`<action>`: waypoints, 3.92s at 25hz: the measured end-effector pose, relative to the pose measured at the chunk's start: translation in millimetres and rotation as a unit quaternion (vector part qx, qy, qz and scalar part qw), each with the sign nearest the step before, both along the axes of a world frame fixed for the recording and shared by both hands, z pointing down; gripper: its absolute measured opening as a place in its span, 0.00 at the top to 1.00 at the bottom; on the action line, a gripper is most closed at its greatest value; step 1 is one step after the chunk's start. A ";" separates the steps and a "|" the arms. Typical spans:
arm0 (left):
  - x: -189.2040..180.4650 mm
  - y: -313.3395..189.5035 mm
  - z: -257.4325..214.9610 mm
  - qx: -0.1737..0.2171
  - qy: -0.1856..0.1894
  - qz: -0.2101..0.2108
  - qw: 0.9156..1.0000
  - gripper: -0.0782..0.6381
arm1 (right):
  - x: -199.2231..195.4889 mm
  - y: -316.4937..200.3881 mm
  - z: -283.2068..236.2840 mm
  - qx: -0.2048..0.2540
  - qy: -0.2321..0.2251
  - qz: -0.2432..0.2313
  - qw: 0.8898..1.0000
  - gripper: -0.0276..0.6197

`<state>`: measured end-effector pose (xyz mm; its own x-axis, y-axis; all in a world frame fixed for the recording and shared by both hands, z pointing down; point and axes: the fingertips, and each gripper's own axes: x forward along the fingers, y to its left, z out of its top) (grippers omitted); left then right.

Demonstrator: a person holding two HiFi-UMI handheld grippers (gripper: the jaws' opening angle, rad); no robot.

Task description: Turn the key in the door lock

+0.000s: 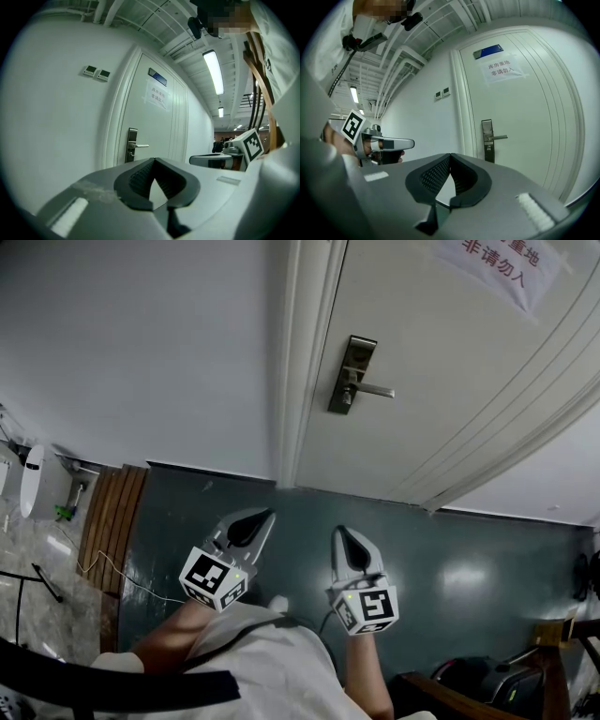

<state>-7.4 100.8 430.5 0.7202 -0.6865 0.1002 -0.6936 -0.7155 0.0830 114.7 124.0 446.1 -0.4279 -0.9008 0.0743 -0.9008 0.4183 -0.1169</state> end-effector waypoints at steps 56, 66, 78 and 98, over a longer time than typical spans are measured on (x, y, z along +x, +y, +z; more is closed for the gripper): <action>-67.5 -268.5 5.6 -0.018 0.020 0.088 0.996 0.88 | -72.7 -242.7 1.2 -0.034 0.043 0.081 0.995 0.94; -70.4 -271.0 10.3 -0.023 0.016 0.084 0.996 0.88 | -71.7 -249.3 2.8 -0.035 0.038 0.082 0.995 0.94; -47.5 -274.1 9.8 -0.026 0.014 0.058 0.998 0.88 | -23.2 -281.5 29.9 -0.047 -0.051 0.095 0.993 0.94; 39.9 -296.2 19.5 -0.024 -0.003 0.071 0.997 0.88 | 50.1 -357.2 78.8 -0.099 -0.280 0.097 0.950 0.93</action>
